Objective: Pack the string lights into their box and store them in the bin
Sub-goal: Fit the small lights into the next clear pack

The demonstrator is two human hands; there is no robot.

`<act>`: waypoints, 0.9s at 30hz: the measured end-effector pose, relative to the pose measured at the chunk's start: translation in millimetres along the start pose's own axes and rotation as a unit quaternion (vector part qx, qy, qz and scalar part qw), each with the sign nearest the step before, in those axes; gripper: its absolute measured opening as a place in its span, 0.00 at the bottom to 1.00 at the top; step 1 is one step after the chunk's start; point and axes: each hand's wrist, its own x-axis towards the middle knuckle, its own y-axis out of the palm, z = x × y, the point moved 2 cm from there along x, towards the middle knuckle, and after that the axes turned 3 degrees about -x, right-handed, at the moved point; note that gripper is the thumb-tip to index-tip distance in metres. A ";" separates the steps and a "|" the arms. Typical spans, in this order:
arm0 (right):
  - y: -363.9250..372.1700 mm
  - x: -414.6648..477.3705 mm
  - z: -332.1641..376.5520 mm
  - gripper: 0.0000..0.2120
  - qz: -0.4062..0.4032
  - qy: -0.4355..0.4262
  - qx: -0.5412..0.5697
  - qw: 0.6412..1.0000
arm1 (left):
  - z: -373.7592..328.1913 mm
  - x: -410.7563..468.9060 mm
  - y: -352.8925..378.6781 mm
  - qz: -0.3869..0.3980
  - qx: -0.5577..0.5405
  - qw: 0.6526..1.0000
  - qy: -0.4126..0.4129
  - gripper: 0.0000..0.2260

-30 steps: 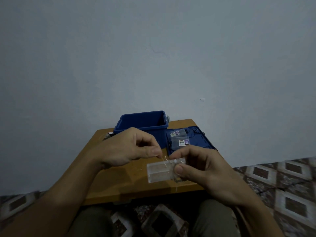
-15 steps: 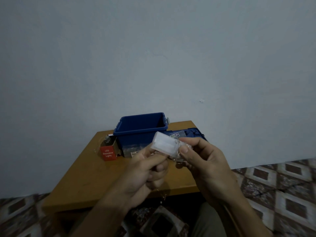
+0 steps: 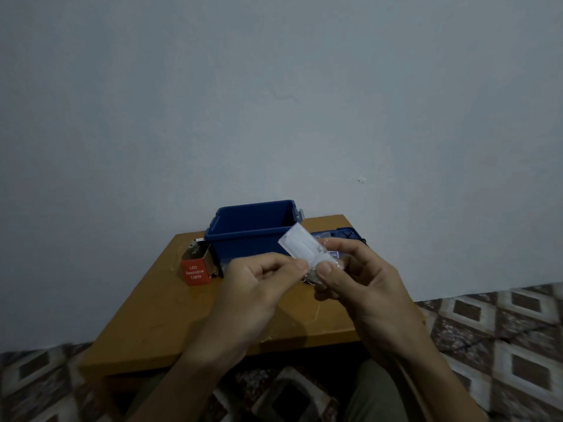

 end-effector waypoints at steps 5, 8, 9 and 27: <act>-3.1 1.0 -0.9 0.14 -0.005 0.002 -0.001 1.000 | -4.0 0.4 0.0 0.016 0.040 0.999 -0.002 0.08; -4.2 -0.2 2.9 0.12 0.002 -0.005 -0.001 1.000 | -4.9 -1.0 1.4 0.021 0.029 0.999 -0.008 0.09; -4.3 -0.7 4.9 0.12 0.002 -0.010 -0.007 1.000 | -4.9 -1.4 2.2 0.020 0.022 1.000 -0.009 0.10; -14.7 -0.6 7.8 0.07 -0.090 -0.049 -0.148 0.984 | -17.8 -6.4 -11.2 0.057 0.229 0.972 -0.006 0.09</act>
